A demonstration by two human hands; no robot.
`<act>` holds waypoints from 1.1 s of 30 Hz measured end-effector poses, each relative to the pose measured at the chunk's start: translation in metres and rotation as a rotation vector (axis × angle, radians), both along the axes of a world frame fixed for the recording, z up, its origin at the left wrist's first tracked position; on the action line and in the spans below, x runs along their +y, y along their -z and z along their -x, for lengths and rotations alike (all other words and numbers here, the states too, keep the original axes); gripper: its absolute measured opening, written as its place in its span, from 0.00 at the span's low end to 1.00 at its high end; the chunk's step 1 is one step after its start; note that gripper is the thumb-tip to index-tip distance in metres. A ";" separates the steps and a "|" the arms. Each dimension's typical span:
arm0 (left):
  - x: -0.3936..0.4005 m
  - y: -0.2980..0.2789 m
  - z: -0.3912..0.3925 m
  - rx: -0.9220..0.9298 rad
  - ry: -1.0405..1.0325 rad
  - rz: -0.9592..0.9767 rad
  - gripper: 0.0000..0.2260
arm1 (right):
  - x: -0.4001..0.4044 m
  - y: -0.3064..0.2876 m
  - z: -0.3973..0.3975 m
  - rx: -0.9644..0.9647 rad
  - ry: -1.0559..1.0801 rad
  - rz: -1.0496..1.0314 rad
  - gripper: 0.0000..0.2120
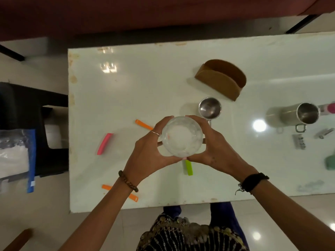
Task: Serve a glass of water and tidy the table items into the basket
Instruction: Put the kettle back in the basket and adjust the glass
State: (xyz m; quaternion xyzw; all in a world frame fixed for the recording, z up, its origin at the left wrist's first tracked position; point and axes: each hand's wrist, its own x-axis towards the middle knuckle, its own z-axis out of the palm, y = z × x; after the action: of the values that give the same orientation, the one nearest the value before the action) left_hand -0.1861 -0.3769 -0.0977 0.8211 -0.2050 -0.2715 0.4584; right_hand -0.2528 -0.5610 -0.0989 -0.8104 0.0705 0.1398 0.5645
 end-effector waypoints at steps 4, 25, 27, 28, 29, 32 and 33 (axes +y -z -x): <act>-0.058 -0.023 -0.012 -0.028 0.037 0.048 0.38 | -0.054 -0.026 -0.006 -0.065 0.023 0.035 0.39; -0.340 0.033 -0.055 -0.327 0.120 -0.228 0.38 | -0.318 0.023 -0.041 -0.096 0.049 0.177 0.40; -0.346 0.037 -0.059 -0.318 0.132 -0.273 0.38 | -0.321 0.034 -0.043 -0.089 0.078 0.147 0.40; -0.349 0.038 -0.061 -0.306 0.144 -0.290 0.38 | -0.322 0.038 -0.044 -0.081 0.086 0.133 0.40; -0.352 0.039 -0.062 -0.295 0.155 -0.309 0.38 | -0.324 0.041 -0.045 -0.073 0.089 0.121 0.40; -0.356 0.043 -0.063 -0.285 0.158 -0.362 0.38 | -0.328 0.049 -0.049 -0.057 0.072 0.109 0.40; -0.356 0.044 -0.063 -0.287 0.150 -0.373 0.38 | -0.330 0.052 -0.050 -0.058 0.065 0.111 0.40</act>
State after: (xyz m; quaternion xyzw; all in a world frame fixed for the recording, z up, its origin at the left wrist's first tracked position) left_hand -0.1233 -0.7333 -0.1417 0.9041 -0.2749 -0.2184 0.2437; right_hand -0.2025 -0.8906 -0.1506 -0.8415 0.0880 0.0938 0.5247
